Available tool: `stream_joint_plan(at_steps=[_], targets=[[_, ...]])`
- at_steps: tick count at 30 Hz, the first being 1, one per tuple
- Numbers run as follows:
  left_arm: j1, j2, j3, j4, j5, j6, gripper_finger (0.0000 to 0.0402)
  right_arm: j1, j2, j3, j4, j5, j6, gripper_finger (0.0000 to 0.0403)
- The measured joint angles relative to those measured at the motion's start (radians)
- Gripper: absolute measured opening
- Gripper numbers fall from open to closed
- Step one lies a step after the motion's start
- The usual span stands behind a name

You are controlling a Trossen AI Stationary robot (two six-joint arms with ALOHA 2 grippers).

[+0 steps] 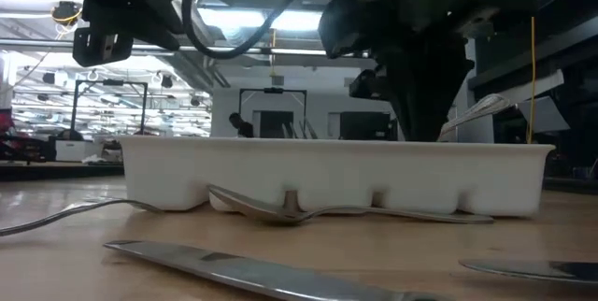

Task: Sort silverware
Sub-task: Adjust the silver fork in the white cutlery tray

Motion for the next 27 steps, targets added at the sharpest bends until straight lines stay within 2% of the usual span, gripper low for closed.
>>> stream_joint_plan(at_steps=[7, 12, 18, 23, 27], targets=[[0.0, 0.0, 0.0, 0.0, 0.0, 0.001, 0.006, 0.0, -0.037, 0.001, 0.0, 0.095, -0.175, 0.0022], [0.001, 0.0, 0.0, 0.0, -0.004, 0.001, 0.006, 0.001, -0.084, 0.002, 0.02, 0.156, -0.391, 0.0017], [0.001, 0.0, 0.0, 0.0, -0.006, -0.008, 0.006, 0.001, -0.07, 0.003, 0.158, 0.165, -0.621, 0.0007], [0.001, 0.0, 0.0, 0.0, -0.007, -0.009, 0.006, -0.002, -0.048, 0.003, 0.249, 0.177, -0.738, 0.0016], [0.001, 0.0, 0.0, 0.0, -0.007, -0.01, 0.006, -0.012, -0.028, 0.003, 0.25, 0.179, -0.792, 0.0017]])
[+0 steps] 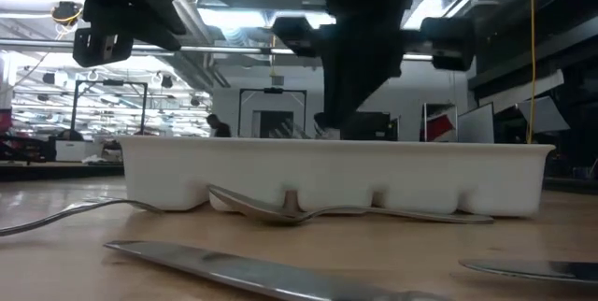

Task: Sort silverware
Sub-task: Adjust the silver fork in the white cutlery tray

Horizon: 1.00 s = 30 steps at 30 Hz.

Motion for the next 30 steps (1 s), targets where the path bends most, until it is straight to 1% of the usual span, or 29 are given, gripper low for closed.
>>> stream_joint_plan(at_steps=[11, 30], targets=[[0.001, 0.0, 0.0, -0.001, -0.007, 0.002, 0.006, -0.043, 0.05, -0.001, 0.018, -0.013, -0.005, 0.0018], [0.001, 0.0, 0.0, 0.0, -0.008, 0.001, 0.006, -0.041, 0.053, -0.001, -0.026, -0.005, -0.01, 0.0019]])
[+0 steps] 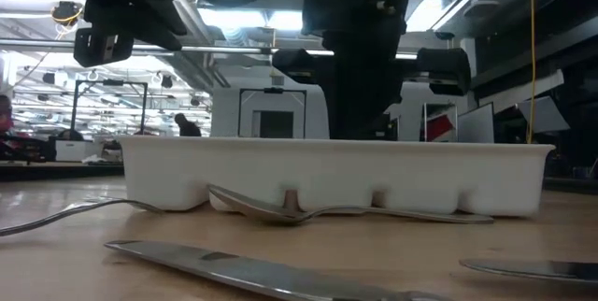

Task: Sort silverware
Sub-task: Adjust the silver fork in the white cutlery tray, then put the silver fork into the white cutlery tray

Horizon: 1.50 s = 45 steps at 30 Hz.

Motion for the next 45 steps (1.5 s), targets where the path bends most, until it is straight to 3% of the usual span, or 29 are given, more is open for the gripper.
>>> stream_joint_plan(at_steps=[11, 20, 32, 37, 45], targets=[[0.0, 0.0, 0.0, 0.0, 0.0, 0.0, 0.006, 0.001, 0.0, 0.0, -0.002, 0.131, -0.046, 0.0019], [0.0, 0.0, 0.0, 0.0, 0.0, -0.002, 0.006, 0.0, 0.0, 0.0, 0.039, 0.134, -0.042, 0.002], [0.0, 0.0, 0.0, 0.0, 0.0, -0.002, 0.006, 0.0, 0.0, 0.0, 0.031, 0.176, -0.04, 0.0118], [0.0, 0.0, 0.0, 0.0, 0.0, -0.002, 0.006, 0.0, -0.009, 0.0, -0.016, 0.173, -0.03, 0.0119], [0.0, 0.0, 0.0, 0.009, 0.001, -0.003, 0.006, 0.001, -0.114, 0.0, -0.071, 0.166, 0.126, 0.0116]])
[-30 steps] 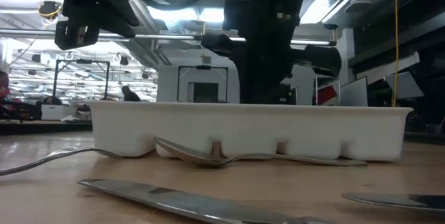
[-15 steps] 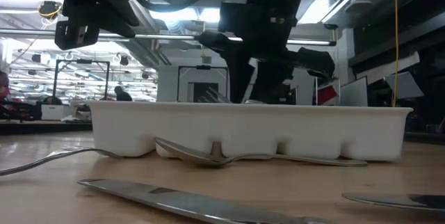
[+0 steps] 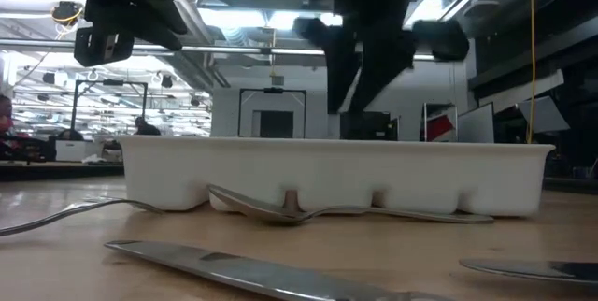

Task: Sort silverware
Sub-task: Put the silver fork into the white cutlery tray

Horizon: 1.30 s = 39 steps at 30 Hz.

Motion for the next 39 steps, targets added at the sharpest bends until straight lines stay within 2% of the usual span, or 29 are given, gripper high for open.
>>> stream_joint_plan(at_steps=[3, 8, 14, 20, 29, 34, 39], targets=[[-0.004, 0.0, 0.0, 0.043, 0.031, -0.023, 0.006, 0.0, -0.059, 0.0, 0.0, -0.003, 0.104, 0.0115], [-0.058, 0.0, 0.0, 0.139, 0.159, -0.049, 0.006, 0.0, -0.159, 0.0, -0.019, -0.027, 0.305, 0.0115], [-0.182, 0.06, 0.0, 0.193, 0.169, -0.182, 0.006, 0.0, -0.27, 0.001, -0.067, -0.065, 0.507, 0.0115], [-0.271, 0.196, 0.026, 0.257, 0.17, -0.251, 0.006, 0.0, -0.407, 0.001, -0.111, -0.116, 0.65, 0.0115], [-0.288, 0.431, 0.167, 0.258, 0.215, -0.216, 0.006, 0.0, -0.591, 0.001, -0.109, -0.117, 0.779, 0.0115], [-0.281, 0.515, 0.176, 0.224, 0.222, -0.339, 0.006, 0.0, -0.657, 0.001, -0.105, -0.115, 0.807, 0.0115], [-0.25, 0.535, 0.176, 0.058, 0.221, -0.487, 0.006, 0.0, -0.688, 0.001, -0.1, -0.114, 0.807, 0.0115]])
